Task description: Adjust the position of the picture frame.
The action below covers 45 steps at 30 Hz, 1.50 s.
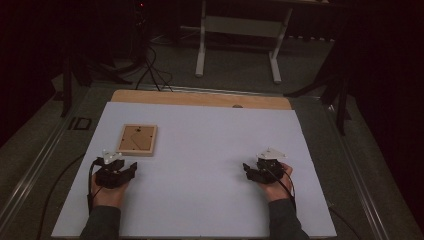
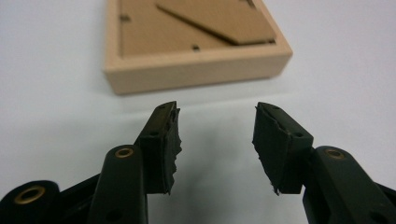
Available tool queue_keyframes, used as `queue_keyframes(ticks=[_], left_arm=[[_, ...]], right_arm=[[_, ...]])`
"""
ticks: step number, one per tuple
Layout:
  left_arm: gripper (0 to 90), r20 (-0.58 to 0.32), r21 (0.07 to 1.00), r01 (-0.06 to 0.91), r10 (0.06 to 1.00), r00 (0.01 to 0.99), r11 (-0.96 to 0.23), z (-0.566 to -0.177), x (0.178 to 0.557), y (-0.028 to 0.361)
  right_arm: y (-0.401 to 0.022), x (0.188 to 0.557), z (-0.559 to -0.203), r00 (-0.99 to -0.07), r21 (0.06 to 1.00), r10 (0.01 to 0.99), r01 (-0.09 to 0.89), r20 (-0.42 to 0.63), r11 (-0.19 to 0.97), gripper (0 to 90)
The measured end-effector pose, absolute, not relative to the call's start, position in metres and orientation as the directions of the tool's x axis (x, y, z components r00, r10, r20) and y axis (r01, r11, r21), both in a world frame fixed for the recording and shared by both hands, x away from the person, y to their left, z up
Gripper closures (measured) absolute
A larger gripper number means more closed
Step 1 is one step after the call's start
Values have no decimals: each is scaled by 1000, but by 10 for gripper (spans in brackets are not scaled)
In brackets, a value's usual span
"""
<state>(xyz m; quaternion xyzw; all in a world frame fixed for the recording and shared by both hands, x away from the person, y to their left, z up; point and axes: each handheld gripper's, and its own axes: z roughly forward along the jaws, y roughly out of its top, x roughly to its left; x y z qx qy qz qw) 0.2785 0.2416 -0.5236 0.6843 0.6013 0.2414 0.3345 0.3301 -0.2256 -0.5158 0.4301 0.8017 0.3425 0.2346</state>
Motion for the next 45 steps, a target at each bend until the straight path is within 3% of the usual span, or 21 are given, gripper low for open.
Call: queue_keyframes(ticks=[17, 22, 28, 45], left_arm=[[600, -115, 781, 621, 964, 240, -61, -510, 275, 251], [693, -114, 796, 600, 955, 275, -78, -502, 270, 245], [894, -112, 809, 584, 961, 253, -60, -491, 277, 254], [895, -62, 781, 623, 988, 144, -42, -494, 324, 282]], right_arm=[[-225, 328, -513, -535, 768, 840, 498, -93, 403, 339], [-227, 327, -513, -534, 764, 840, 502, -96, 406, 345], [-228, 327, -513, -531, 766, 842, 499, -99, 405, 345], [-231, 328, -512, -523, 771, 846, 496, -101, 399, 345]])
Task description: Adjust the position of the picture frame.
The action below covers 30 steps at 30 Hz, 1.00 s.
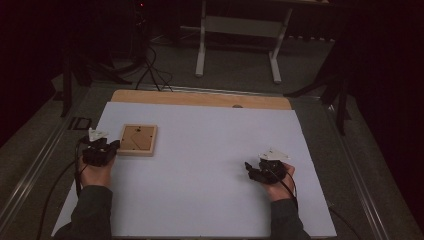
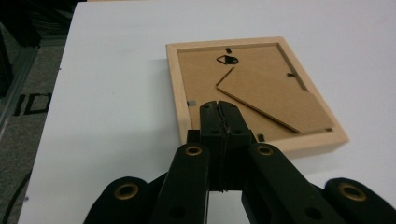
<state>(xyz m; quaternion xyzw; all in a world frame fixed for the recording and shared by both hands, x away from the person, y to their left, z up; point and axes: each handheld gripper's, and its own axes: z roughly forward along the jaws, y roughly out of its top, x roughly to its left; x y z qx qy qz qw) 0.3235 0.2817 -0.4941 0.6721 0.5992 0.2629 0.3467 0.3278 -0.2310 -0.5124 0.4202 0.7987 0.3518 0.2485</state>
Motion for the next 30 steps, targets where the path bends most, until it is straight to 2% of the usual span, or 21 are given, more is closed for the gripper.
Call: queue_keyframes(ticks=[14, 21, 26, 30], left_arm=[[773, -65, 752, 657, 988, 140, -43, -502, 352, 288], [778, -72, 732, 680, 987, 140, -43, -508, 356, 291], [823, -86, 728, 685, 987, 138, -32, -510, 358, 293], [811, -95, 731, 681, 985, 144, -30, -511, 359, 294]], right_arm=[[-231, 328, -513, -527, 768, 844, 498, -102, 403, 345], [-230, 328, -514, -527, 763, 844, 505, -98, 404, 344], [-231, 329, -513, -528, 763, 844, 505, -98, 404, 344], [-231, 329, -513, -527, 763, 844, 505, -97, 403, 344]])
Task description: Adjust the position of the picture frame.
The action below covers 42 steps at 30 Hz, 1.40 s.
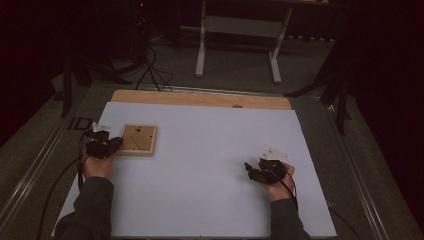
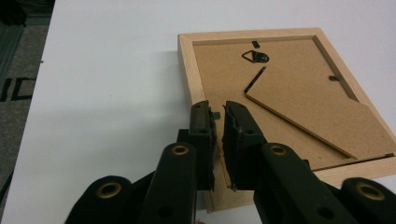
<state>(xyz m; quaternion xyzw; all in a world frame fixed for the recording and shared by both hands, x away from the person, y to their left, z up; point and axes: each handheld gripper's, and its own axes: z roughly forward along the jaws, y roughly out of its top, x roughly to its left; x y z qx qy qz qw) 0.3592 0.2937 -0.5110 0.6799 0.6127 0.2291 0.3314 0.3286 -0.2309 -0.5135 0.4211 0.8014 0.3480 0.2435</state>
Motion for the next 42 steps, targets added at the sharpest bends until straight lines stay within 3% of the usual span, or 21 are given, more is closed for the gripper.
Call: queue_keyframes(ticks=[5, 24, 42], left_arm=[[781, -83, 725, 689, 989, 118, -22, -513, 361, 296], [817, -93, 713, 700, 983, 157, -44, -513, 365, 295], [819, -91, 723, 684, 968, 232, -96, -514, 368, 277]], right_arm=[[-231, 328, -513, -528, 762, 844, 506, -97, 404, 344], [-229, 329, -514, -536, 760, 838, 502, -101, 412, 344], [-229, 328, -514, -538, 764, 837, 498, -100, 411, 344]])
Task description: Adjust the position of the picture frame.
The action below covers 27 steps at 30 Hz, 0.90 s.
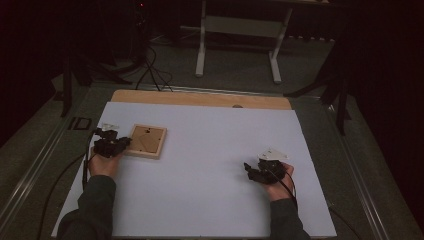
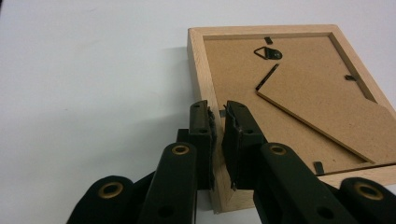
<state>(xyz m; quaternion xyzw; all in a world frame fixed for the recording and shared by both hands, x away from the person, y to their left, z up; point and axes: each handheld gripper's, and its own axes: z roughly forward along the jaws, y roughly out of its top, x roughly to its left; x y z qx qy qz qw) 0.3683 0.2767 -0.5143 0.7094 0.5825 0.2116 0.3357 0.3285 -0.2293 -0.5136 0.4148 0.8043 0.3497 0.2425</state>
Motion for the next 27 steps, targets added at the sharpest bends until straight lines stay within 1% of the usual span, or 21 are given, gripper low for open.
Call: queue_keyframes(ticks=[8, 27], left_arm=[[819, -89, 724, 680, 961, 260, -116, -514, 369, 270], [820, -77, 740, 637, 913, 399, -216, -516, 372, 232]], right_arm=[[-229, 328, -514, -541, 764, 835, 496, -100, 412, 345], [-229, 328, -513, -544, 767, 833, 490, -102, 414, 345]])
